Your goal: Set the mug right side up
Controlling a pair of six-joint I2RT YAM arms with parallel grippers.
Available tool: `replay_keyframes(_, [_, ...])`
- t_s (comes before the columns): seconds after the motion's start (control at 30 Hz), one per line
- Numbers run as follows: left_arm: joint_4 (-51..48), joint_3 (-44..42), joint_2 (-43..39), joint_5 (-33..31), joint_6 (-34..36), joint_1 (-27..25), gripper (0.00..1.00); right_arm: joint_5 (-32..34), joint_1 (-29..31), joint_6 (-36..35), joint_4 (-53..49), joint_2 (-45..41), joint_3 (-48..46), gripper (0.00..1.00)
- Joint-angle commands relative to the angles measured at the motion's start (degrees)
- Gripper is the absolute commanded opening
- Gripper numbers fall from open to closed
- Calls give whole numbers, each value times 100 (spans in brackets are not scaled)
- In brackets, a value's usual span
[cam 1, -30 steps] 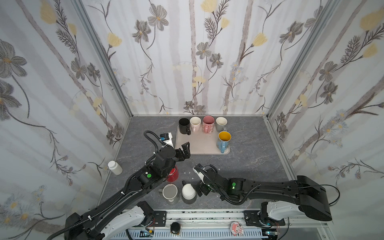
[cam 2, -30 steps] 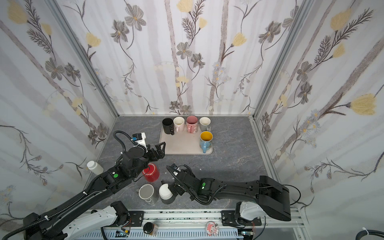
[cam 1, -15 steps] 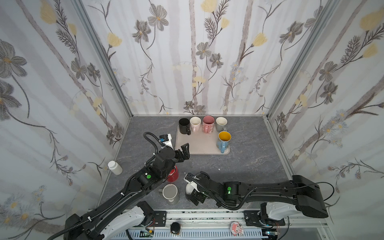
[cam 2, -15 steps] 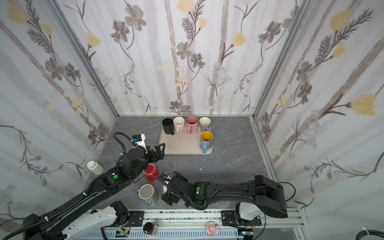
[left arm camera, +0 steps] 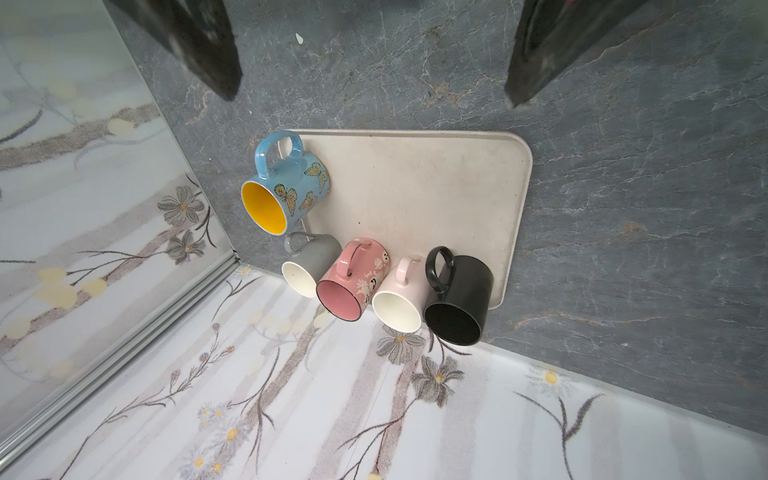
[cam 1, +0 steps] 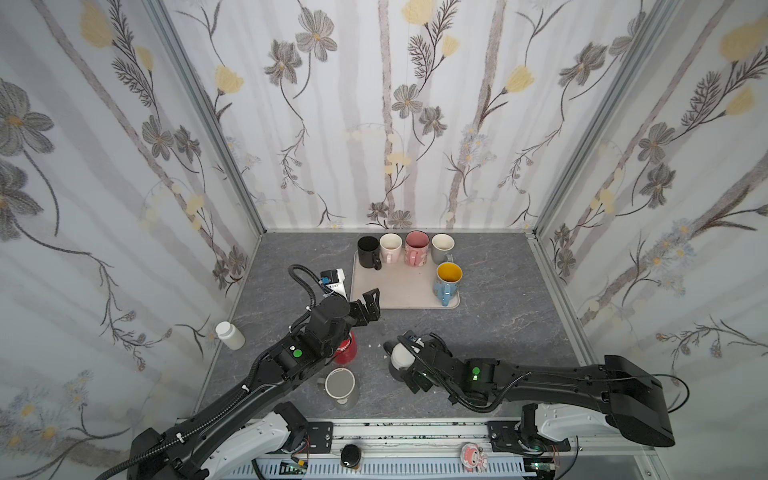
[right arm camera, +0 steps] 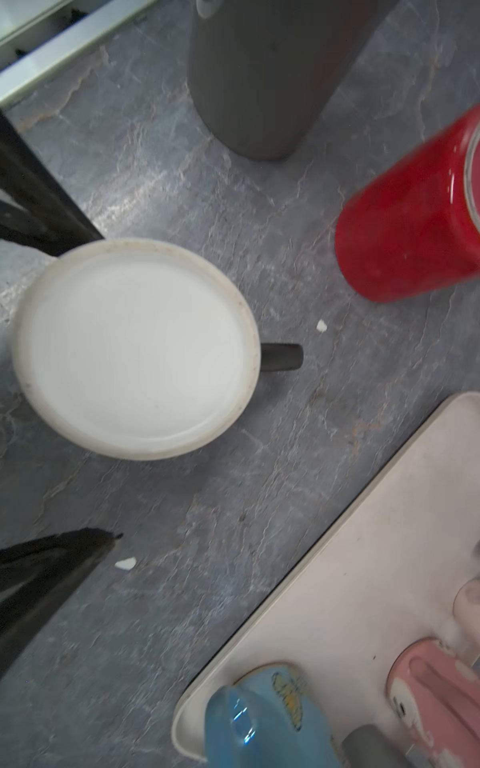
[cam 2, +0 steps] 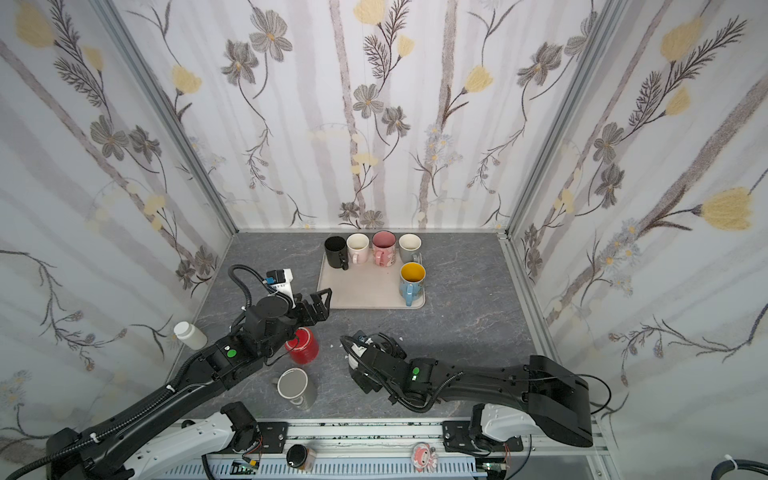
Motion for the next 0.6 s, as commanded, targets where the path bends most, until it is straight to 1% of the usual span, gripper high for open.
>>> replay_keyframes(0.0, [142,49,149,345,82,2,100,205,-427,481,-122,-381,-259,100])
replay_keyframes(0.1, [15,186,485,678,209,2,100,85,-814,696,-129,-753,-480,100])
replay_keyframes(0.23, [-197,405,1085,1116,342,2,98,-305,-1018,689,90,-1217,-687,100])
replay_keyframes(0.33, [-76,495,1506,1573,353,-4,87,-634,-1151,699,268,-1616,-851,100])
replay_keyframes(0.47, [-407,819,2389,1304,271,-6,72,-779,-1281,706,325,-2100,-922,97])
replay_keyframes(0.57, [-599,1170,3109,1185,388,-22,66,-822,-1366,707,283,-2290,-895,94])
